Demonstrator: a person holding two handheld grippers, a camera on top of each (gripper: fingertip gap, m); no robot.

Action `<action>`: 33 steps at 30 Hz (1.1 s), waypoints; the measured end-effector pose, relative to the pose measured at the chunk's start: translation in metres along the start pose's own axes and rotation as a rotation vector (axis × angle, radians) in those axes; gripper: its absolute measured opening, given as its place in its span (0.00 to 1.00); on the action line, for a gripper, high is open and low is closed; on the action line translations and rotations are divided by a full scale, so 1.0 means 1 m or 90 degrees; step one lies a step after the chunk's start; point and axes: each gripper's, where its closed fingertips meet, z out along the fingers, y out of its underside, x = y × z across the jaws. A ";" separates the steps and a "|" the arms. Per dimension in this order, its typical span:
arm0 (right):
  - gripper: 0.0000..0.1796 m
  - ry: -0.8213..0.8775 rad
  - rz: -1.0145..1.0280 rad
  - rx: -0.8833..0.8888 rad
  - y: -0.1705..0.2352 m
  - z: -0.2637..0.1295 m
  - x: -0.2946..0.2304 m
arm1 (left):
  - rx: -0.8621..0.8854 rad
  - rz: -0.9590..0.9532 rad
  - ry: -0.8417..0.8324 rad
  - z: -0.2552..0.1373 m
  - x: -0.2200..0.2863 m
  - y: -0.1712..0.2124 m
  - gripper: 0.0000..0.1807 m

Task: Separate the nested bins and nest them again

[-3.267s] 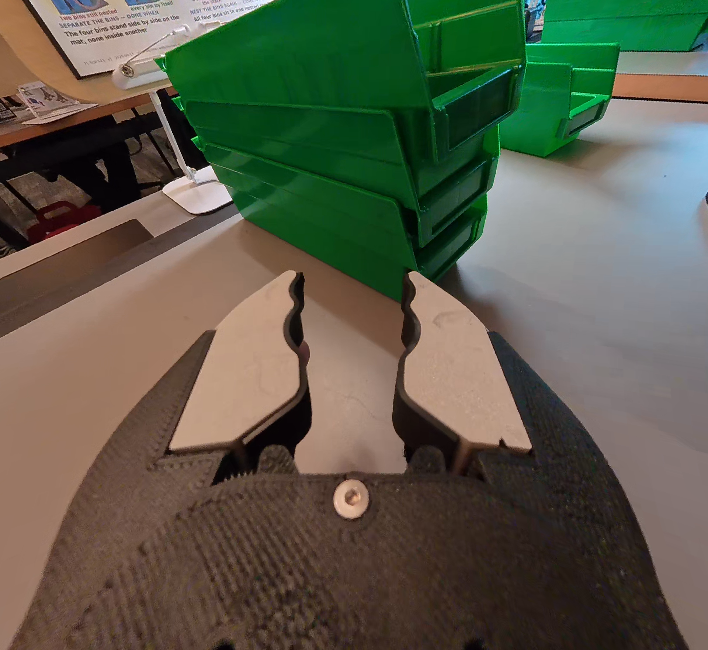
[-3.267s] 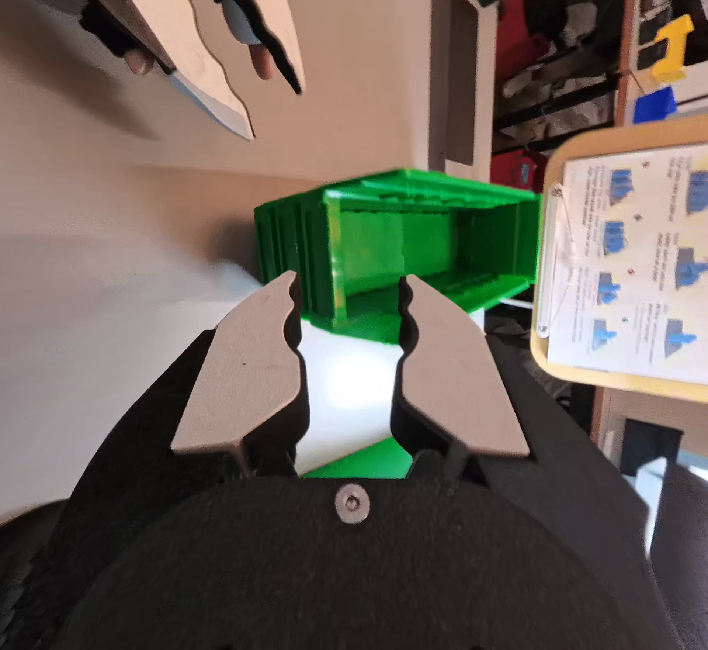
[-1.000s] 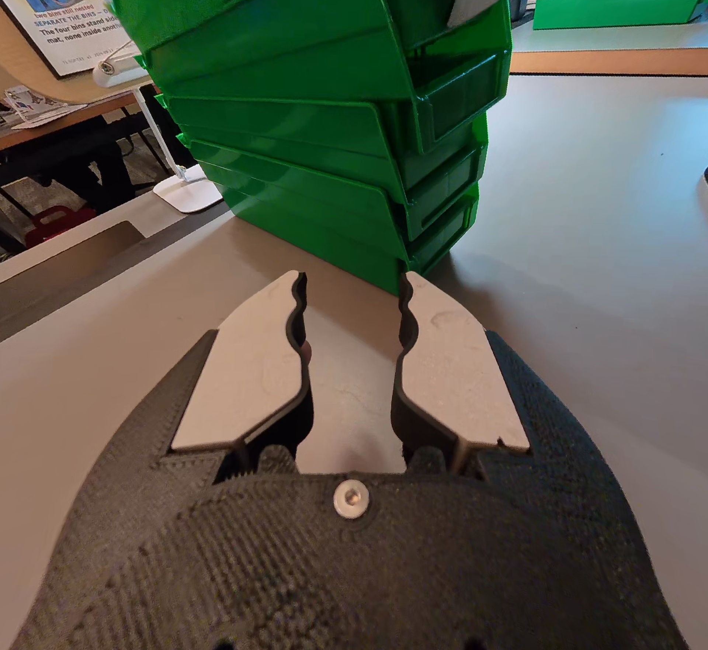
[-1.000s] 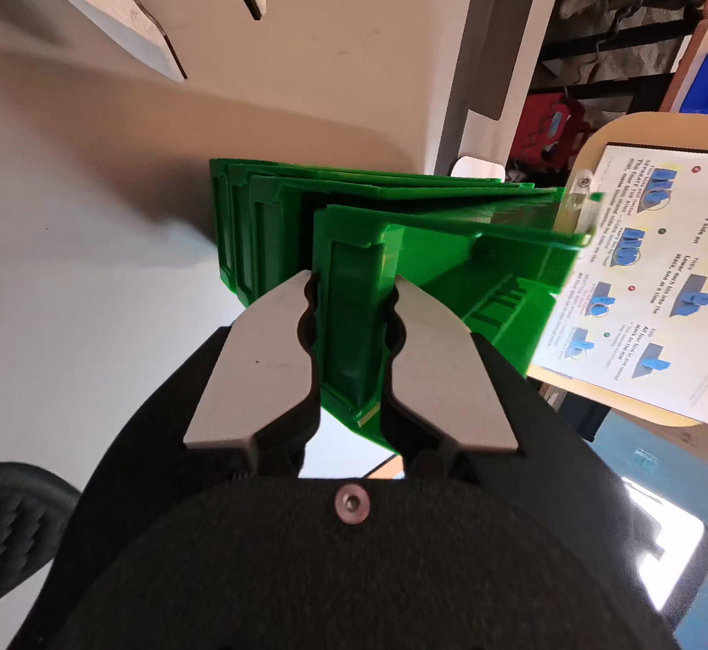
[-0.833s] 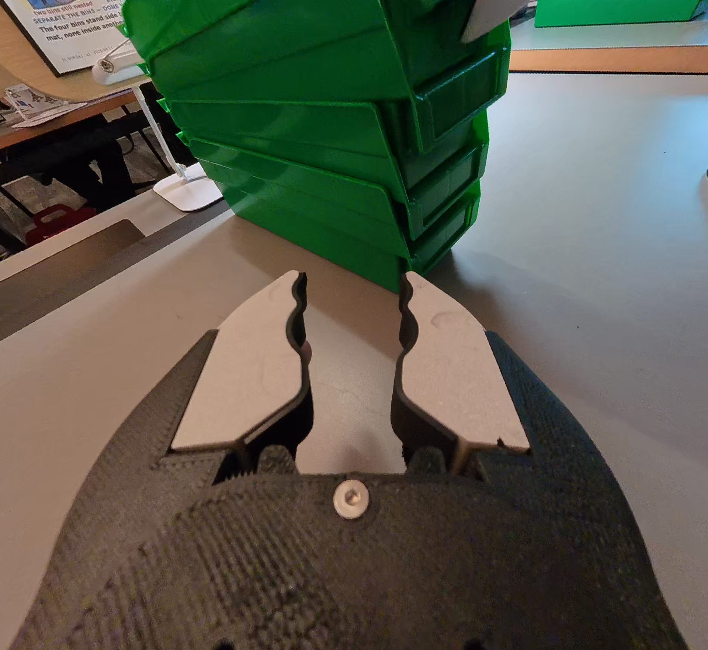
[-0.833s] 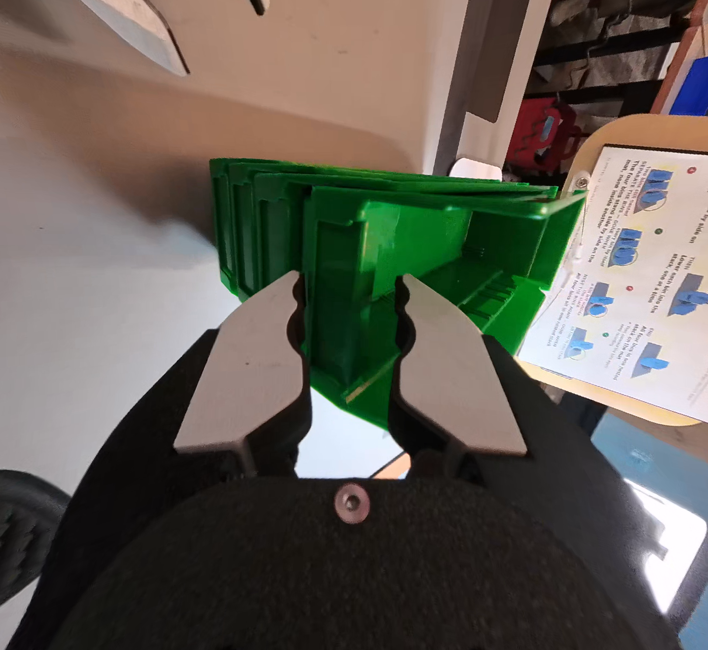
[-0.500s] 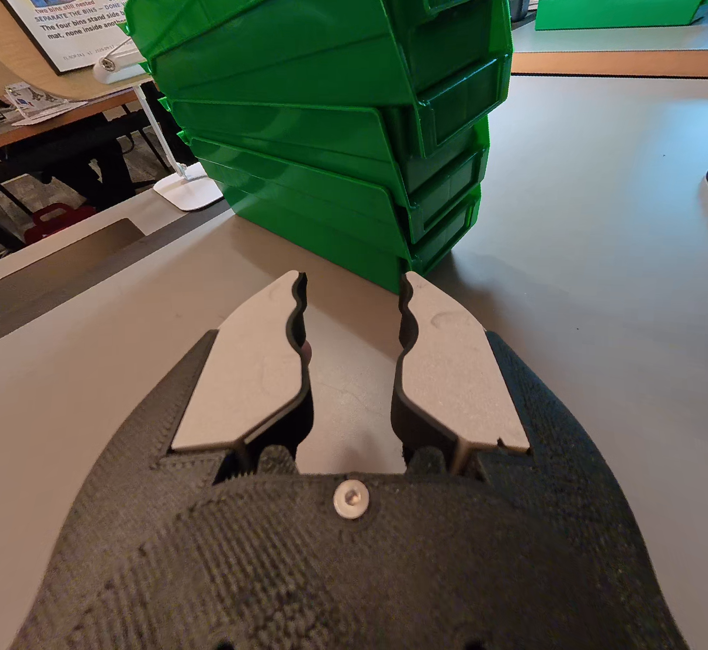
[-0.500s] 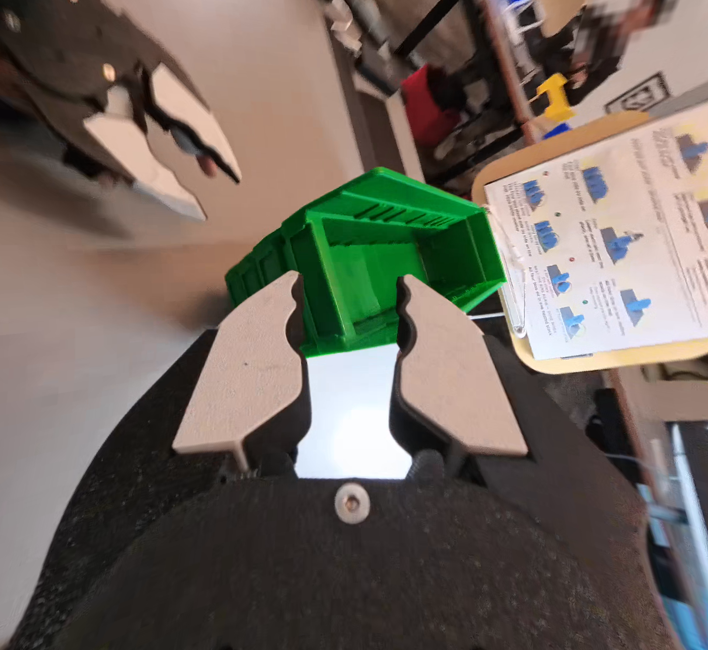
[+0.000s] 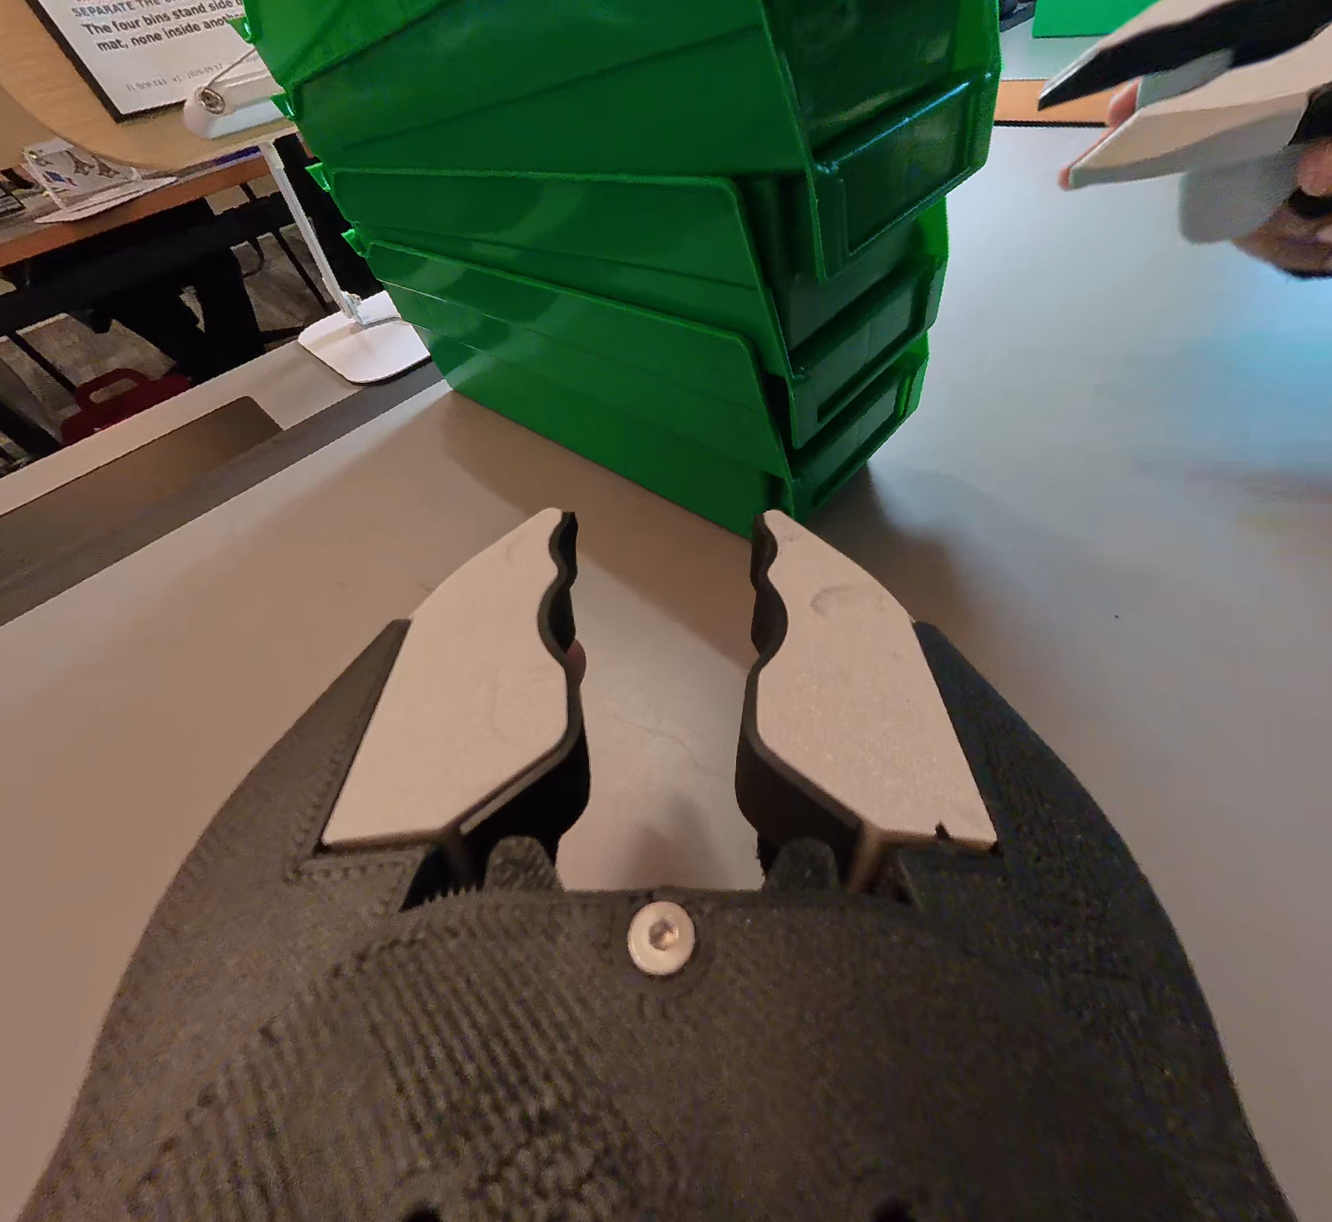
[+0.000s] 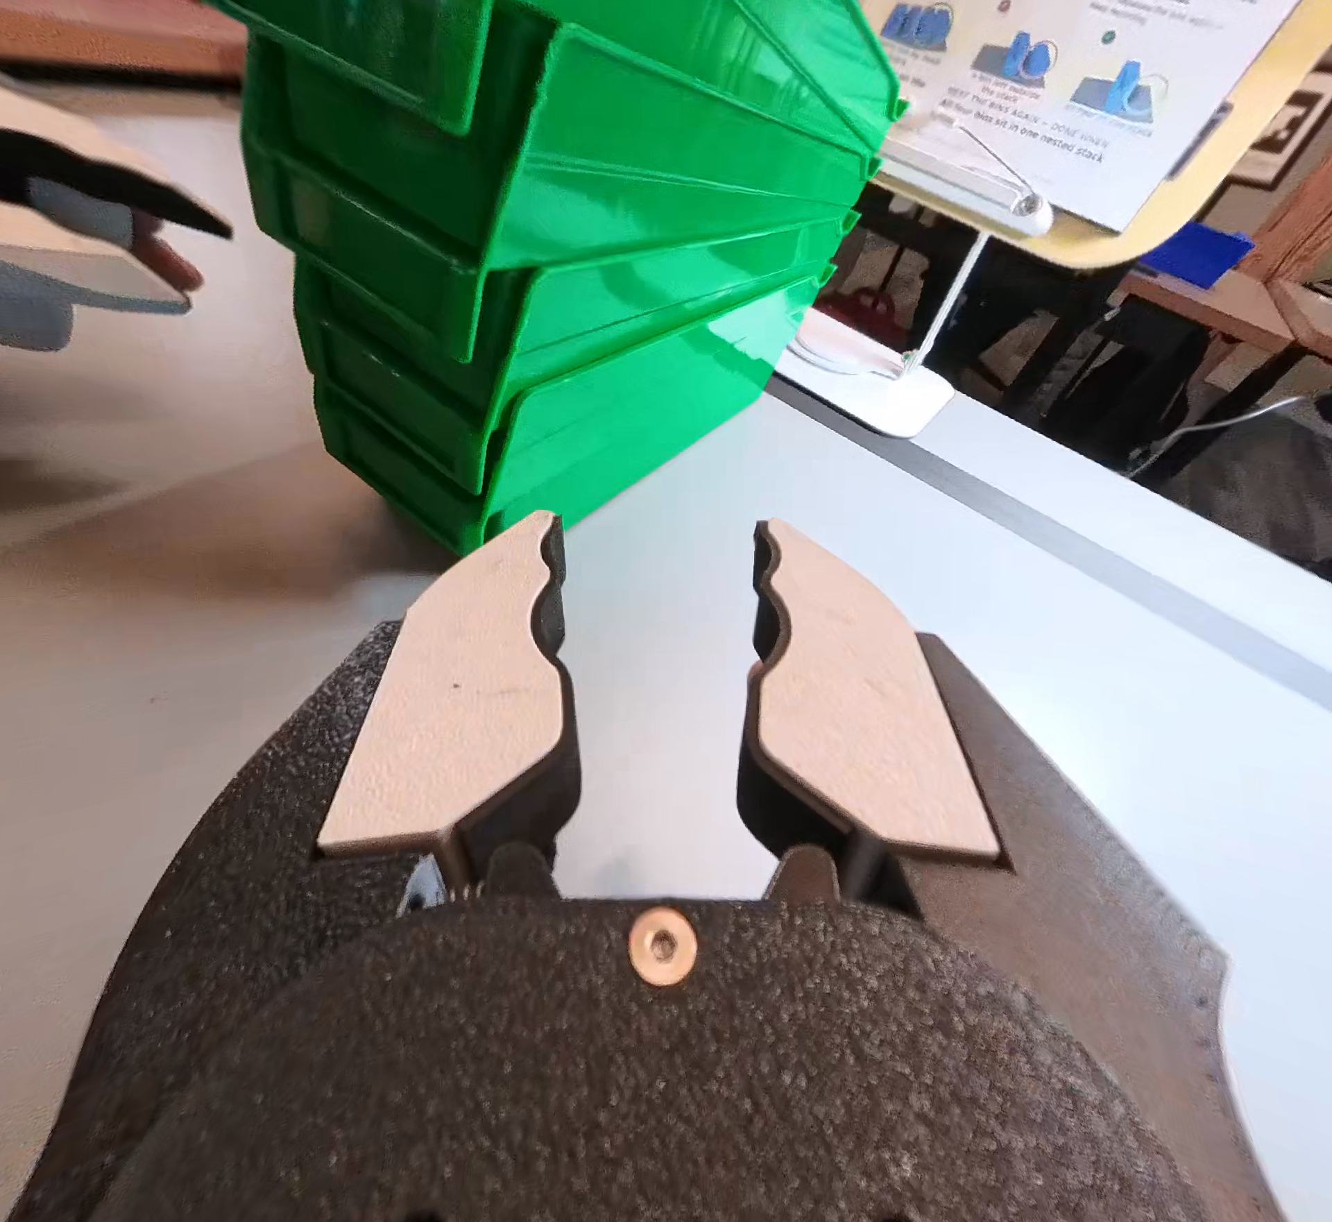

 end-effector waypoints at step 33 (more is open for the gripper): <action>0.21 -0.038 0.000 0.061 0.012 0.004 -0.011 | 0.049 0.026 -0.038 -0.006 -0.026 -0.011 0.25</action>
